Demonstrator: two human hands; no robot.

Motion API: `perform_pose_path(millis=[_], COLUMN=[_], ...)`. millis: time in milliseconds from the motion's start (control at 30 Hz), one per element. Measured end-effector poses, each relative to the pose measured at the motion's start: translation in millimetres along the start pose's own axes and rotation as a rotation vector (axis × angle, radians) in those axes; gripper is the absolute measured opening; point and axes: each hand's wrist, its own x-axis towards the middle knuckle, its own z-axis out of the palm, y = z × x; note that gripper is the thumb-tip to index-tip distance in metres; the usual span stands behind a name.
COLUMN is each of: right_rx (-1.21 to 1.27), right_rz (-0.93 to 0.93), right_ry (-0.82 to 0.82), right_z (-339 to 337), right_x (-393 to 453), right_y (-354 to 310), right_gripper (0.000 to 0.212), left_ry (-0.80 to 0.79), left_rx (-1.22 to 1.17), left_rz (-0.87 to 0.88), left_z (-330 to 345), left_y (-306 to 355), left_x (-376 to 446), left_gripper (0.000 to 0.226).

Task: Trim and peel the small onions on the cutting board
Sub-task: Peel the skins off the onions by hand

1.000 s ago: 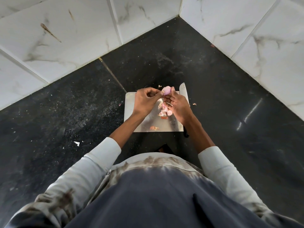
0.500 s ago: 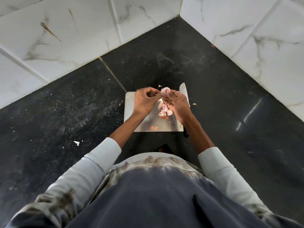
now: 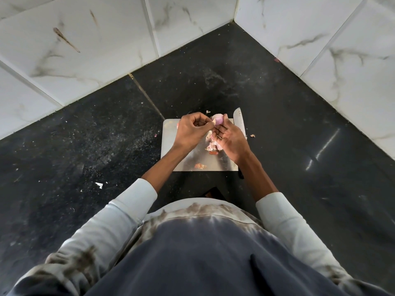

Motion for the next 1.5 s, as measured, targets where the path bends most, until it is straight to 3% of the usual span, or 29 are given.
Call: perform_pose_path(millis=[167, 367, 633, 733, 833, 967, 1067, 1233, 1367, 1500], right_rx=[0.0, 0.248, 0.208, -0.042, -0.274, -0.559, -0.75, -1.093, -1.224, -1.333], right_rz=[0.007, 0.033, -0.004, -0.062, -0.131, -0.16, -0.228, -0.346, -0.424, -0.488], right_ry=[-0.006, 0.005, 0.005, 0.053, 0.156, 0.252, 0.143, -0.094, -0.151, -0.161], right_z=[-1, -7, -16, -24, -33, -41, -30, 15, 51, 65], right_x=[3, -1, -6, -6, -9, -12, -13, -5, 0, 5], right_y=[-1, -4, -11, -7, 0, 4, 9, 42, 64, 79], right_gripper=[0.057, 0.051, 0.044, 0.031, 0.046, 0.051, 0.058, 0.047, 0.038, 0.042], left_ry=[0.013, 0.034, 0.09, 0.132, 0.151, 0.2, 0.248, 0.316, 0.328, 0.318], left_rx=[0.022, 0.039, 0.053, 0.089, 0.094, 0.099, 0.114, 0.157, 0.159, 0.102], left_rz=[0.005, 0.001, 0.001, -0.018, -0.064, -0.092, -0.132, -0.128, -0.144, -0.15], left_z=[-3, -6, -13, -16, -24, -31, -37, -49, -61, -68], left_y=[-4, -6, -17, -22, -33, -40, -46, -53, -52, -52], left_x=[-1, -1, 0, -2, -2, -5, -6, -9, -13, -14], left_gripper=[0.008, 0.005, 0.009, 0.012, 0.015, 0.009, 0.003, 0.01, 0.004, 0.005])
